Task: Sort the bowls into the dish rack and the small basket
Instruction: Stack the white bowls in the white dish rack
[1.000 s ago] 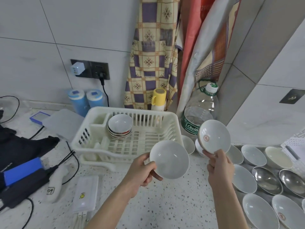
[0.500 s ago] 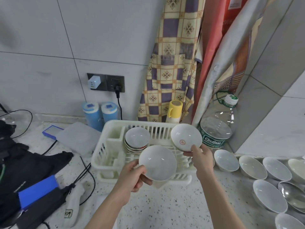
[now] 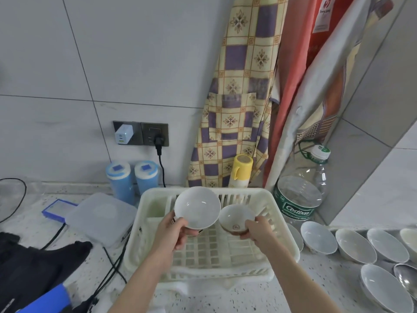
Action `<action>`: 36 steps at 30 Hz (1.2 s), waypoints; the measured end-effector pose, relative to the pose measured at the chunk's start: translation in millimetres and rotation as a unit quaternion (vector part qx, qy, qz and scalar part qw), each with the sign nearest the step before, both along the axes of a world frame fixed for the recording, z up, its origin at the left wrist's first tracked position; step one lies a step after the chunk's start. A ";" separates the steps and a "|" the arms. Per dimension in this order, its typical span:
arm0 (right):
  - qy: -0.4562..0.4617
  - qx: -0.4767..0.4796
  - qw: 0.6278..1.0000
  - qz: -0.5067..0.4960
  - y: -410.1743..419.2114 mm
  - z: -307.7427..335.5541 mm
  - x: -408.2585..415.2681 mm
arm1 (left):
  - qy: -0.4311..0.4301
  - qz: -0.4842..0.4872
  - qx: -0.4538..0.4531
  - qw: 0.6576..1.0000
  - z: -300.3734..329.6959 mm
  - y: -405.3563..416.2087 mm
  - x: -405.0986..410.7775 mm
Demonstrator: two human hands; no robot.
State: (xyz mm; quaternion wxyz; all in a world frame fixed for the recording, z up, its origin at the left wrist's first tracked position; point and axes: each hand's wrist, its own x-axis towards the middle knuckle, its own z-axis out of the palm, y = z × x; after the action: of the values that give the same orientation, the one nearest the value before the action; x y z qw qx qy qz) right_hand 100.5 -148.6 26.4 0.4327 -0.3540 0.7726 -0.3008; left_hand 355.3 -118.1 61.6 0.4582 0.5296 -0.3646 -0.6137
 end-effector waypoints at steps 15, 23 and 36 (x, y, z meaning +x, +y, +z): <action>-0.089 0.057 0.994 0.011 -18.8 -26.2 11.4 | 0.052 0.030 -0.006 0.998 -26.0 -35.4 2.9; -0.093 0.053 0.994 0.018 -12.0 -27.1 10.2 | 0.061 0.017 -0.002 0.998 -25.4 -37.5 0.3; -0.050 0.062 0.996 0.041 0.4 -25.7 11.7 | 0.080 0.018 -0.009 0.997 -25.3 -43.9 5.4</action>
State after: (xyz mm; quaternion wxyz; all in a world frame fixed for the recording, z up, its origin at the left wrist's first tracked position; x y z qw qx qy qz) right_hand 112.2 -148.3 0.6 0.5040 -0.3422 0.7520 -0.2518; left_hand 360.7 -162.0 36.3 0.5018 0.4812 -0.3220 -0.6426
